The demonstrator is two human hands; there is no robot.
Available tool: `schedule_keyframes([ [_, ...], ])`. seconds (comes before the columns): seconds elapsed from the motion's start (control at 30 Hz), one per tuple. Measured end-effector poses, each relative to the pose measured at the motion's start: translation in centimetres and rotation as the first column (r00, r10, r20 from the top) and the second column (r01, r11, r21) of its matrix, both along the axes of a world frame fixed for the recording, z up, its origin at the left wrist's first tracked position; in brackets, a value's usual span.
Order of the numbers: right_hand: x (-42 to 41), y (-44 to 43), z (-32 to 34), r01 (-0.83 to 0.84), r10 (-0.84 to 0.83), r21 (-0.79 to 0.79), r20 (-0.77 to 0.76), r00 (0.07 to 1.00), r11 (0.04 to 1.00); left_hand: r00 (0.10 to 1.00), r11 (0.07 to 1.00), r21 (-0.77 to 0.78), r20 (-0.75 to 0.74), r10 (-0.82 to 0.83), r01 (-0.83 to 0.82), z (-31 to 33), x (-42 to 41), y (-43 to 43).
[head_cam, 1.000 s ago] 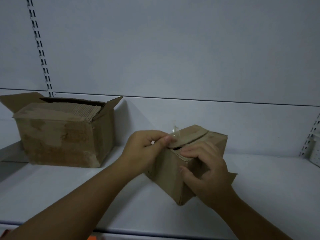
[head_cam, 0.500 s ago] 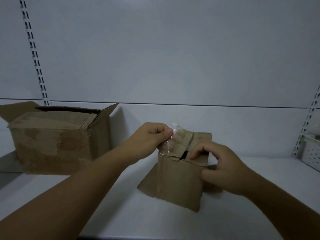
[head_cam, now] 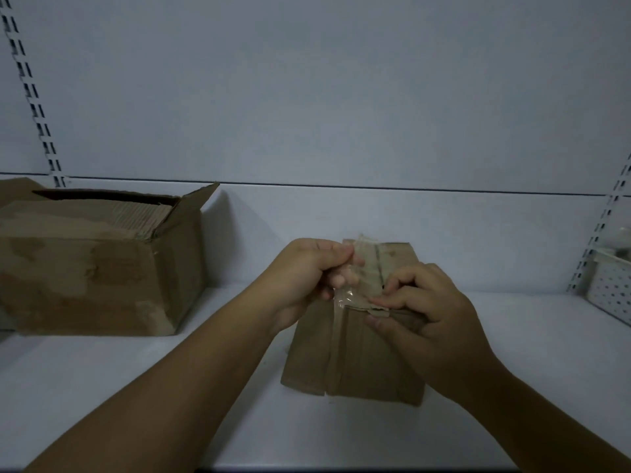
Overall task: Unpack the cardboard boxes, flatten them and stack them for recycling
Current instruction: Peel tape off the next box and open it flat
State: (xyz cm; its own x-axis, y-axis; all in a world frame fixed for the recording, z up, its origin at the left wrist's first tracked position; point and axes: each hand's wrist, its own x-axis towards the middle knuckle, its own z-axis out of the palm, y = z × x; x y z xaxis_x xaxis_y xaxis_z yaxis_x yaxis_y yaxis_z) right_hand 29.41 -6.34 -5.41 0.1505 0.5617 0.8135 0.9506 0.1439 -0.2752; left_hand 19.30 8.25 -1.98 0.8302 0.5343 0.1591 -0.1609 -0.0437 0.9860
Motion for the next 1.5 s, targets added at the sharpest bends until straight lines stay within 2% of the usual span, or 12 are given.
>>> schedule_keyframes([
  [0.23, 0.3, 0.1, 0.1, -0.044, 0.045, -0.046, 0.026, 0.999, 0.998, 0.971, 0.969, -0.243, 0.218, 0.098, -0.043, -1.4, 0.7, 1.1],
  [0.43, 1.1, -0.3, 1.2, -0.190, 0.178, -0.168, -0.079, 0.981, 0.967, 0.953, 0.906, -0.408, 0.217, 0.213, -0.110, -1.7, 0.1, 1.9],
  [0.6, 2.9, -1.5, 3.3, -0.316, 0.247, -0.349, -0.227, 0.942, 0.882, 0.971, 0.872, -0.488, 0.185, 0.153, -0.044, -2.5, -0.7, 0.6],
  [0.7, 5.5, -2.6, 5.4, -0.255, 0.136, -0.529, -0.254, 0.958, 0.809, 0.984, 0.940, -0.331, 0.115, 0.132, -0.088, -2.3, -0.7, -1.0],
  [0.83, 6.7, -3.4, 6.7, -0.148, 0.045, -0.699, -0.164, 0.985, 0.700, 0.935, 0.936, -0.160, 0.117, 0.334, -0.315, -1.7, -0.6, -2.1],
  [0.93, 5.5, -3.8, 5.8, -0.144, -0.006, -0.664, -0.218, 0.976, 0.734, 0.809, 0.794, -0.325, 0.124, 0.575, -0.514, -1.1, -1.0, -0.3],
  [1.0, 4.6, -3.8, 5.0, -0.036, -0.062, -0.596, -0.144, 0.988, 0.802, 0.757, 0.721, -0.428, 0.118, 0.642, -0.545, -0.6, -1.7, 1.3],
  [1.13, 3.4, -2.4, 4.9, 0.137, -0.153, -0.514, 0.011, 0.988, 0.847, 0.860, 0.864, -0.176, 0.124, 0.495, -0.472, -0.7, -2.4, 1.6],
  [1.2, 3.6, -1.8, 5.5, 0.127, -0.175, -0.642, -0.012, 0.984, 0.756, 0.929, 0.933, 0.019, 0.108, 0.355, -0.359, -0.8, -3.1, 1.1],
  [1.3, 4.5, -1.7, 7.1, 0.014, -0.178, -0.830, -0.103, 0.979, 0.557, 0.963, 0.928, 0.259, 0.103, 0.247, -0.266, -0.5, -4.4, 1.1],
  [1.4, 5.1, -1.5, 9.3, -0.050, -0.142, -0.928, -0.109, 0.984, 0.369, 0.976, 0.975, 0.141, 0.157, 0.149, -0.172, 0.5, -4.3, 1.1],
  [1.5, 5.0, -0.2, 10.9, 0.171, -0.127, -0.973, 0.152, 0.980, 0.154, 0.961, 0.983, -0.183, 0.273, 0.033, 0.018, 2.4, -3.6, -0.1],
])
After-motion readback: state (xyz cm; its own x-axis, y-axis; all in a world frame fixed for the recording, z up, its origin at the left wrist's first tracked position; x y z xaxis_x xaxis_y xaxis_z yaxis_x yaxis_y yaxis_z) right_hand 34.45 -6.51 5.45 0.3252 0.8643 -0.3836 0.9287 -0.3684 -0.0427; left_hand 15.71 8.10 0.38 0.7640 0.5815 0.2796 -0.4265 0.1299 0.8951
